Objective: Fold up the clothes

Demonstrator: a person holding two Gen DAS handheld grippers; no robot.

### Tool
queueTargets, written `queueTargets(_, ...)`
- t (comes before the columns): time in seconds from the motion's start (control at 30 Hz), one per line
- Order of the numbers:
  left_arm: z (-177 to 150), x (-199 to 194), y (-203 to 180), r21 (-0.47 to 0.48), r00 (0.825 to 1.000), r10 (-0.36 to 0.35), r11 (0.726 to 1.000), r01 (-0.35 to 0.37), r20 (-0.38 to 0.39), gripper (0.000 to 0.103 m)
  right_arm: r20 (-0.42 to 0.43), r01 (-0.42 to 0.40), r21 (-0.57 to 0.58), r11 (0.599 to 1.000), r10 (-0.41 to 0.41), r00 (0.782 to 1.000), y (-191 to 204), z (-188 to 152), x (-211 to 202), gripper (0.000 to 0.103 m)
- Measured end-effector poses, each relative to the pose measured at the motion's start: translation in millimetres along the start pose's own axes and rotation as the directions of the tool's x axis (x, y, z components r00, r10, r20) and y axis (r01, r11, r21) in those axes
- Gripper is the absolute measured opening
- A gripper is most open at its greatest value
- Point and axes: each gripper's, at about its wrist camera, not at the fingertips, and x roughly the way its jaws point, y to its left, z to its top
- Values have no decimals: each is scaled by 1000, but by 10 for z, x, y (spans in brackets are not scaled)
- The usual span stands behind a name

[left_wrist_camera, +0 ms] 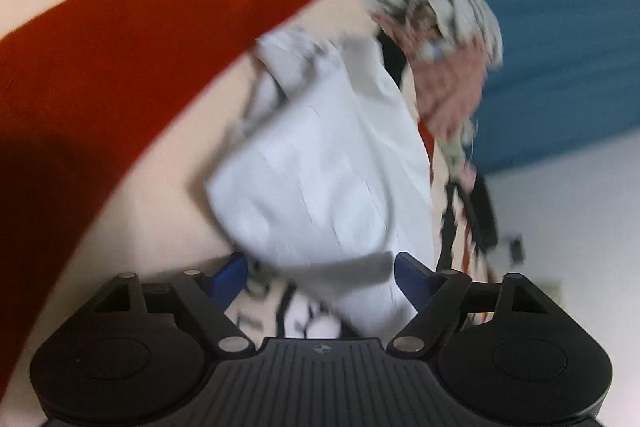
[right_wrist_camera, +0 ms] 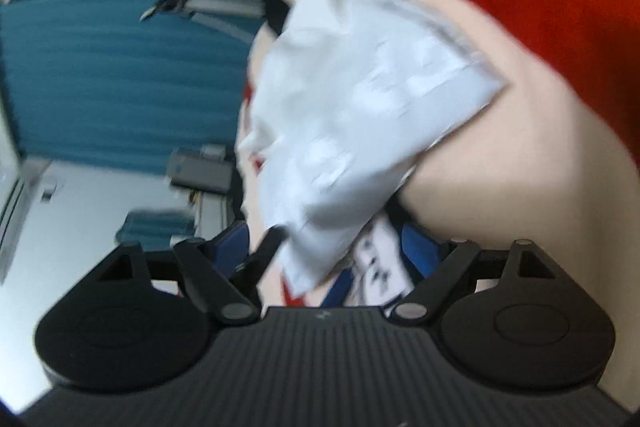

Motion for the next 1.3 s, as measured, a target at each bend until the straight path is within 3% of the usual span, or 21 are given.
queueTargets(0.07, 81, 26, 89, -47, 1000, -23, 999, 24, 18, 76, 53, -7, 40, 999, 4, 999, -83, 71, 13, 84)
queueTargets(0.27, 206, 12, 234, -95, 998, -38, 995, 42, 42, 50, 188, -31, 42, 999, 23, 982, -142, 261, -74, 82)
queueTargets(0.33, 234, 23, 269, -98, 998, -50, 994, 55, 49, 42, 194, -5, 17, 1000, 1, 981, -138, 296, -55, 72)
queueTargets(0.4, 242, 28, 278, -91, 997, -51, 994, 55, 54, 35, 218, 44, -30, 999, -36, 975, -118, 306, -59, 52)
queueTargets(0.5, 220, 6, 246, -68, 996, -59, 996, 64, 68, 24, 230, 105, -96, 990, -80, 970, -92, 279, -50, 30)
queueTargets(0.57, 184, -66, 194, -40, 994, -67, 997, 70, 84, 20, 246, 87, -121, 989, -55, 968, -89, 249, -124, 20)
queueTargets(0.83, 64, -574, -71, 60, 982, -151, 988, 145, 116, 16, 319, 17, -230, 973, 59, 946, 191, 3, -595, 16)
queueTargets(1.03, -9, -1043, -627, 213, 969, -238, 952, 218, 72, 16, 359, -41, -302, 952, 154, 921, 543, -185, -1156, 15)
queueTargets(1.17, -132, -1091, -1063, 227, 966, -257, 942, 247, 15, 16, 388, -49, -300, 953, 169, 906, 731, -110, -1554, 15)
queueTargets(1.3, -233, -841, -1561, 233, 975, -211, 947, 221, -66, 16, 398, -26, -280, 960, 141, 906, 810, 172, -1875, 15)
